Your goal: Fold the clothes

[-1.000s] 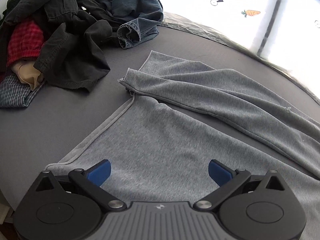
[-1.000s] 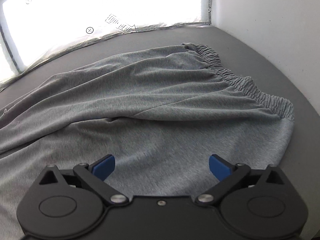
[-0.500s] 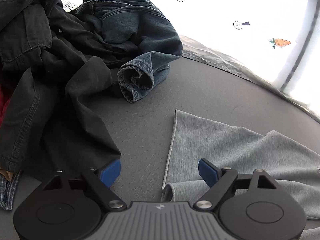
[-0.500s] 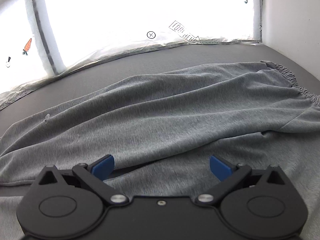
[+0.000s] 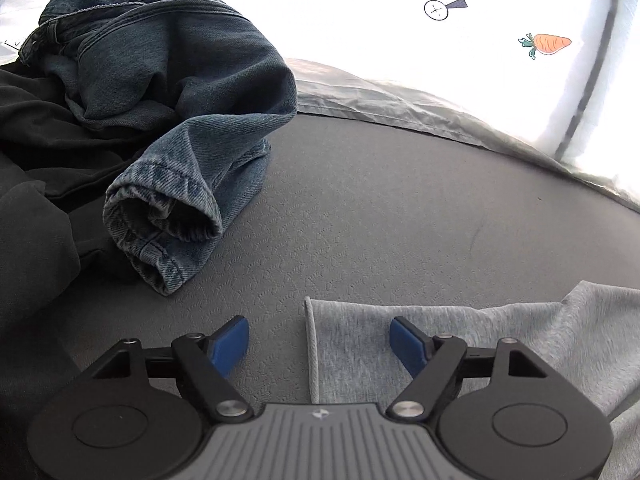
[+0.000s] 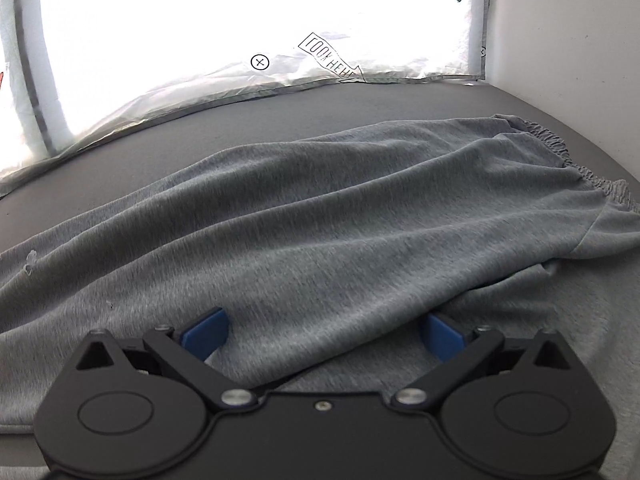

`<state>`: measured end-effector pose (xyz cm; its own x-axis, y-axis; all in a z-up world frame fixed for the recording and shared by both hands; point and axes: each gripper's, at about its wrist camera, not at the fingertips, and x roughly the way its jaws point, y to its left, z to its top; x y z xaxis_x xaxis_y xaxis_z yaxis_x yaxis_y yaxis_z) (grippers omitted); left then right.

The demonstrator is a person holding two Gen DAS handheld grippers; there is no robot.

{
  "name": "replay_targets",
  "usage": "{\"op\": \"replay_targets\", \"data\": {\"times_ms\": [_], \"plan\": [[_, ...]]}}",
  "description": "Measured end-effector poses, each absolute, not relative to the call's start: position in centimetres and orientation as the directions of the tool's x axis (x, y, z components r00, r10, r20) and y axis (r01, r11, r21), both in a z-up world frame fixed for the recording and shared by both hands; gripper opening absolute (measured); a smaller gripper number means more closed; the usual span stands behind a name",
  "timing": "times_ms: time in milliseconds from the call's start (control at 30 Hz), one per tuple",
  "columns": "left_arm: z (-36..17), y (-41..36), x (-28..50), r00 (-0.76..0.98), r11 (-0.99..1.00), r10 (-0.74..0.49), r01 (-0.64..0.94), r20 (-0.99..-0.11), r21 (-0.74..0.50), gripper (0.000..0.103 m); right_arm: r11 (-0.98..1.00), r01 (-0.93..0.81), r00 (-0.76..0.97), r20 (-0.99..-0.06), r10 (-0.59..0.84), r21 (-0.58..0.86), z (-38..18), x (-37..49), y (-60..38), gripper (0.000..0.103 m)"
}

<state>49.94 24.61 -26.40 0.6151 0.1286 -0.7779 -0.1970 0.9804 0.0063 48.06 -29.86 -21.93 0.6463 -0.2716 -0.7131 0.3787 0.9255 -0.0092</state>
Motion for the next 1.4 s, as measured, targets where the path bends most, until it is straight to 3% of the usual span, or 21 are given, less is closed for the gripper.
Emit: {"op": "replay_targets", "data": {"times_ms": [33,100,367,500,567,700,933,1000,1133,1400], "plan": [[-26.4,24.5,49.8,0.634,0.981,0.14,-0.19,-0.76,0.021,0.033,0.925,0.38,0.644,-0.715,-0.272,-0.01,-21.9,48.2,-29.9,0.103],[-26.2,25.0,49.9,0.646,0.978,0.109,-0.205,-0.756,-0.034,0.002,0.924,0.383,0.638,-0.72,-0.274,-0.012,-21.9,48.5,-29.8,0.103],[-21.9,27.0,52.5,0.742,0.966,0.198,-0.259,-0.64,-0.002,0.002,0.932,0.363,0.606,-0.757,-0.246,-0.012,-21.4,49.4,-30.1,0.103],[-22.7,27.6,54.7,0.706,0.951,0.277,-0.299,-0.652,0.08,0.002,0.931,0.364,0.61,-0.754,-0.244,-0.007,-21.5,48.9,-30.1,0.103],[-23.8,27.7,55.3,0.656,0.935,0.325,-0.329,-0.682,0.13,0.003,0.932,0.362,0.61,-0.754,-0.245,-0.01,-21.5,48.9,-30.0,0.103],[-24.0,28.0,53.2,0.625,0.943,0.232,-0.333,-0.746,0.014,0.034,0.936,0.351,0.608,-0.753,-0.252,-0.03,-21.2,48.6,-29.9,0.103],[-24.4,24.6,46.9,0.568,0.948,0.136,-0.313,-0.811,-0.061,0.064,0.928,0.371,0.611,-0.749,-0.257,-0.015,-21.3,48.0,-30.5,0.103],[-24.8,23.1,45.2,0.547,0.95,0.133,-0.307,-0.827,-0.05,0.066,0.928,0.373,0.615,-0.747,-0.254,-0.009,-21.2,48.0,-30.6,0.103],[-25.4,20.6,43.1,0.553,0.962,0.22,-0.258,-0.804,0.086,0.075,0.929,0.37,0.629,-0.741,-0.233,0.023,-20.9,47.7,-31.0,0.103],[-24.4,20.2,41.5,0.515,0.948,0.278,-0.282,-0.811,0.146,0.076,0.912,0.397,0.671,-0.71,-0.215,0.1,-19.9,45.2,-32.8,0.103]]}}
